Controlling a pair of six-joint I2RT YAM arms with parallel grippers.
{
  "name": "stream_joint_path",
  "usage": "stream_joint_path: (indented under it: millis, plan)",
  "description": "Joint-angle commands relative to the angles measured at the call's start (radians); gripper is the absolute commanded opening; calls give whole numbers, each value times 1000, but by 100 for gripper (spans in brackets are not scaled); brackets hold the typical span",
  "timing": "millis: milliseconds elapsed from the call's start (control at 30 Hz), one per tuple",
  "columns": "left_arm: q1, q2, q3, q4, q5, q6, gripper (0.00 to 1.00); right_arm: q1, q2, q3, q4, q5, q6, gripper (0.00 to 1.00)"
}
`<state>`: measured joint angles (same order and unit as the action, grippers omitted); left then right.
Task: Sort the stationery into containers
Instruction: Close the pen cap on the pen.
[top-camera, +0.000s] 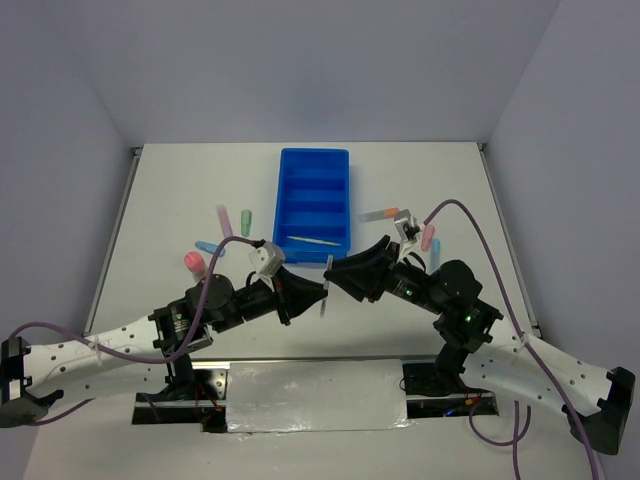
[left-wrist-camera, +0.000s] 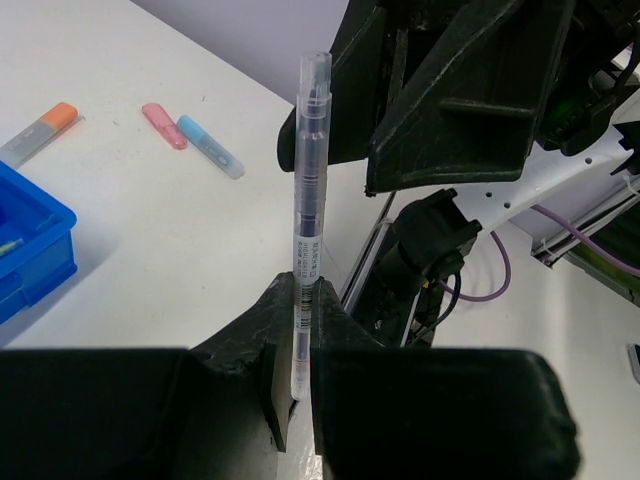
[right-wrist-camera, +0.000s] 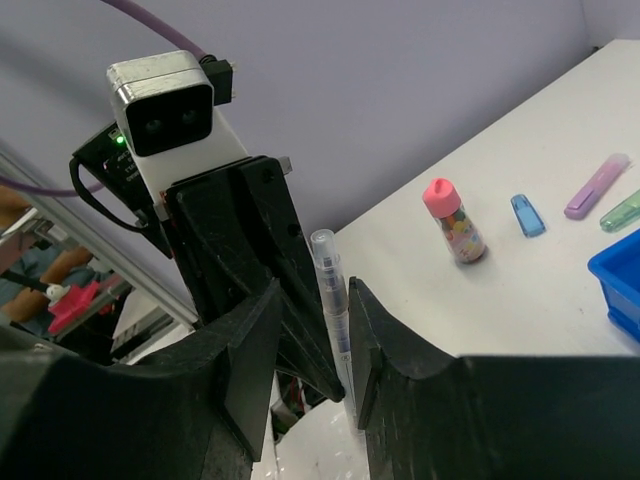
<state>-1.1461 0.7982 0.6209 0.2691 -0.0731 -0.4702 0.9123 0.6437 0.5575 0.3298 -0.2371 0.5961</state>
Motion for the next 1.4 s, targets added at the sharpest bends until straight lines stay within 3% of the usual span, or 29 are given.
stream_joint_path:
  millis: [0, 267, 633, 667, 800, 867, 1000, 1033, 1067, 1167, 1233, 1267, 1367]
  plan:
    - [2, -8, 34, 96, -25, 31, 0, 26, -4, 45, 5, -56, -28, 40]
    - [2, -10, 51, 104, -10, 31, 0, 63, 17, 32, -8, 4, -82, 43]
    - [0, -22, 42, 114, 10, 28, 0, 66, 20, 30, -9, 27, -91, 3]
    - [2, -22, 42, 113, 18, 30, 3, 65, 17, 28, -6, 27, -90, 0]
    - [2, 8, 54, 111, 50, 38, 41, 71, 7, 33, 8, 27, -88, 0]
    - [2, 35, 59, 113, 65, 36, 45, 74, 4, 41, 11, 28, -91, 0]
    - [2, 71, 63, 127, 98, 35, 39, 80, -1, 62, 5, 35, -96, 0]
    - [2, 75, 63, 131, 102, 33, 33, 80, 1, 65, 3, 35, -97, 0]
    - [2, 78, 63, 133, 104, 31, 17, 85, 1, 65, 5, 35, -98, 0]
    - [2, 75, 62, 134, 110, 35, 2, 86, 1, 68, 2, 38, -101, 0]
    - [2, 70, 60, 131, 114, 41, 0, 91, -1, 65, 5, 33, -102, 1]
    - [2, 62, 60, 130, 116, 42, 0, 89, -1, 64, 8, 29, -104, 5]
    - [2, 35, 50, 134, 124, 53, 0, 91, -13, 52, 18, 1, -116, 32]
